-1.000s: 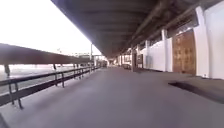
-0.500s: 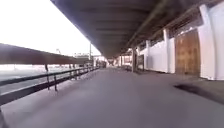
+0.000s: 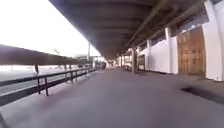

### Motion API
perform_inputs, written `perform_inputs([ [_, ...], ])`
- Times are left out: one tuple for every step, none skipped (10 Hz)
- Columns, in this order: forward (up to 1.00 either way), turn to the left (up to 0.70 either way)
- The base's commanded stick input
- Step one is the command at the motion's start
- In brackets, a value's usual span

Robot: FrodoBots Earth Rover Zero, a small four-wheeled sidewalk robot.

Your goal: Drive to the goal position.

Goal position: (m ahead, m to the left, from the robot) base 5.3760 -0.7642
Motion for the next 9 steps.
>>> perform_inputs([
  [0.70,0.00],
  [0.70,0.00],
  [0.70,0.00],
  [0.70,0.00],
  [0.70,0.00],
  [0.70,0.00],
  [0.70,0.00],
  [0.70,0.00],
  [0.70,0.00],
])
